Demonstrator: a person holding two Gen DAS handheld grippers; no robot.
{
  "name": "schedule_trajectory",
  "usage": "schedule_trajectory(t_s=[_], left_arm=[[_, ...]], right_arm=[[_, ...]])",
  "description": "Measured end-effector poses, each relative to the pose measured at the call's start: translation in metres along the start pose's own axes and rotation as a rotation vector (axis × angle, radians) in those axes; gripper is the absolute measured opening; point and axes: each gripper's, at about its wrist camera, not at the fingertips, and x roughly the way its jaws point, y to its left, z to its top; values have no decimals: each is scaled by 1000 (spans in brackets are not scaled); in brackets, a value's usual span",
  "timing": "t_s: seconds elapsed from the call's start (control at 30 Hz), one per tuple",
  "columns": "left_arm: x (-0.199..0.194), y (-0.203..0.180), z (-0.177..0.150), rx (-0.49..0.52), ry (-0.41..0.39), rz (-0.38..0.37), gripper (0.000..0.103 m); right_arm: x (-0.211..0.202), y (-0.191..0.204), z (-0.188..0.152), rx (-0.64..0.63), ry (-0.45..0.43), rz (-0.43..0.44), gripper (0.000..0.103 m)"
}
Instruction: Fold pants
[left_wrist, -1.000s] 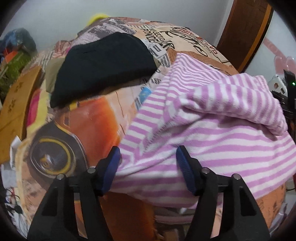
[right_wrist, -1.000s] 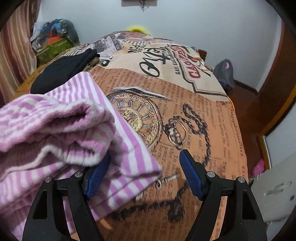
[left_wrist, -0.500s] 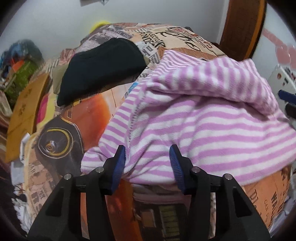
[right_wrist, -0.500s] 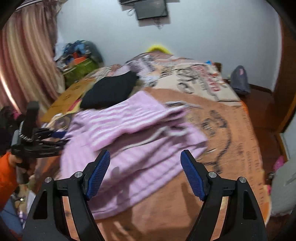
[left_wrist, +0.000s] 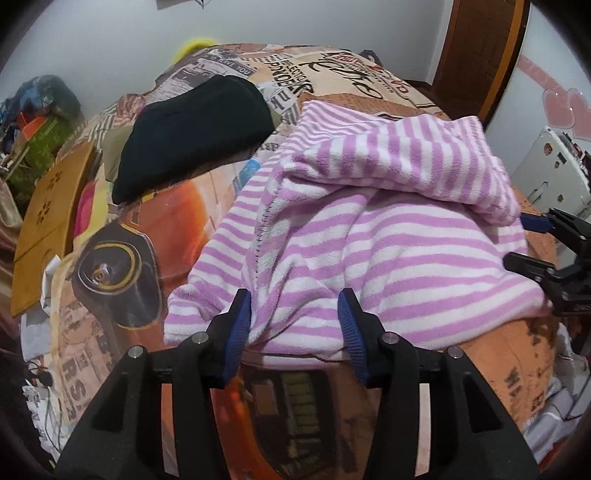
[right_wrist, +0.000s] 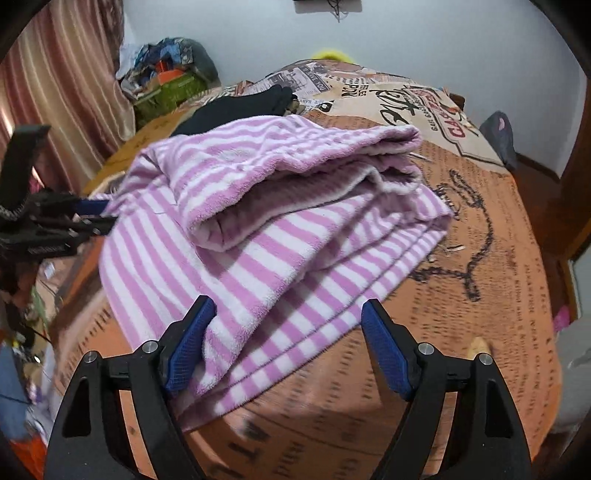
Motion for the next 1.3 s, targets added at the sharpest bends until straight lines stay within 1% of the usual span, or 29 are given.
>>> schedule_trajectory(t_s=[0.17,0.3,0.37,0.4,0.43,0.47,0.5,0.53,0.57,0.63,0.73,0.87,0.97,1.03,1.1,1.17,1.27,1.3], left_arm=[[-10,-24,-9,4,-7,-11,47],[-19,-46,-15,28,-19,-33,47],[-20,-53,-15,22,-18,-40,47],[-20,-55,-15,21,-18,-39,47],[-20,-58,-16,17,-18,-36,47],[-21,-58,-16,14,-19,-37,47],[-21,-58,-16,13,-20,-36,47],[-21,-58,-16,18,-18,-33,47],[-21,-56,-15,26,-13,-31,48],[-25,-51,-12,36,-6,-26,48],[-34,-41,-3,20,-20,-15,48],[-51,-37,15,9,-67,-55,48],[-54,-50,25,39,-88,-98,48],[-50,-63,31,63,-82,-137,48],[-41,-76,34,91,-63,-173,48],[-28,-91,37,131,-34,-203,48],[-4,-108,42,172,20,-234,48],[2,-113,43,180,28,-230,48]], right_arm=[[-9,-13,-4,-59,12,-41,77],[-13,-28,-4,-102,25,-105,77],[-13,-42,-5,-102,39,-152,77],[-11,-50,-6,-98,50,-189,77],[-9,-56,-8,-93,62,-221,75],[-2,-65,-11,-87,98,-266,75],[1,-72,-14,-68,109,-265,74],[-4,-86,-17,15,103,-211,72],[-6,-91,-18,46,102,-200,72],[-15,-97,-19,78,84,-215,72],[-32,-93,-19,99,33,-203,72],[-53,-81,-10,112,-58,-166,74],[-64,-69,-3,132,-126,-98,74],[-66,-58,-1,150,-160,-49,74],[-62,-48,-3,157,-169,-15,74],[-52,-41,-6,168,-161,-6,74],[-29,-36,-16,209,-109,27,74],[-21,-35,-22,231,-89,40,74]])
